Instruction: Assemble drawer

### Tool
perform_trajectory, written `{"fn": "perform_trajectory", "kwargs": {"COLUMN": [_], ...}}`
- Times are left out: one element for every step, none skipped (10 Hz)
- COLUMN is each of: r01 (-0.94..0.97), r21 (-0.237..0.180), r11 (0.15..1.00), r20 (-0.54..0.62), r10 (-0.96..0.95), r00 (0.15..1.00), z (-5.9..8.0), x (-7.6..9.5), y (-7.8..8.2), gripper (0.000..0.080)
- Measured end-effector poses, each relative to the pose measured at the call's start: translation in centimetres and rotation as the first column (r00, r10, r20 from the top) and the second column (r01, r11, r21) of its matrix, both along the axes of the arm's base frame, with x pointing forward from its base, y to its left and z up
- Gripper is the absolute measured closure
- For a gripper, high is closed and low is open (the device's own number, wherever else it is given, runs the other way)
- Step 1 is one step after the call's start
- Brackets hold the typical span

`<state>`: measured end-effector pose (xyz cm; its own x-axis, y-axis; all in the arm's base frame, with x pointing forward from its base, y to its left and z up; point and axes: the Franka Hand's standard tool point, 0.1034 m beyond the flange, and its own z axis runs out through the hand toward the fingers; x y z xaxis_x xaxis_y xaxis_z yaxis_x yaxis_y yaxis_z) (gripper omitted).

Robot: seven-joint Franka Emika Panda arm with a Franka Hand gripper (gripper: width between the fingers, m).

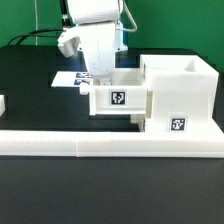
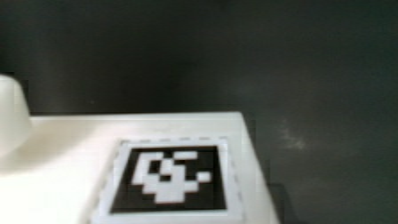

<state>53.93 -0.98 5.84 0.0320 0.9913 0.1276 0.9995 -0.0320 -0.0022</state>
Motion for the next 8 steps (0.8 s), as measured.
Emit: {"fn": "perform_trajectory", "kwargs": {"r01": [0.0,0.0,0.001,0.001,0.001,0.002,0.0,-0.004], "r21": [0.002,0.003,0.004,0.005,0.005,0.006,0.007,0.007], "r11": [1.0,1.0,1.0,1.0,1.0,1.0,1.0,1.0], "r20": [-0.003,-0.007,-0.01,-0.009,-0.008,-0.008,-0.009,-0.005], "r10": [0.0,0.0,-0.001,-0.001,0.0,-0.002,0.0,0.004], "r00": [1.0,1.0,1.0,1.0,1.0,1.0,1.0,1.0], "z": [-0.22,-0.42,-0.57,-0.61,-0.61,-0.59,-0.58,-0.51], "x": [-0.05,-0.14,-0.22,-0.22,-0.21,-0.2,-0.19,-0.11], "y": [0.03,0.08,0.09,0.11,0.16,0.31,0.63,1.0], "gripper": [0.0757,0.0757,0.0757,0.0757,0.0757,0.0757,0.0757,0.0757]}}
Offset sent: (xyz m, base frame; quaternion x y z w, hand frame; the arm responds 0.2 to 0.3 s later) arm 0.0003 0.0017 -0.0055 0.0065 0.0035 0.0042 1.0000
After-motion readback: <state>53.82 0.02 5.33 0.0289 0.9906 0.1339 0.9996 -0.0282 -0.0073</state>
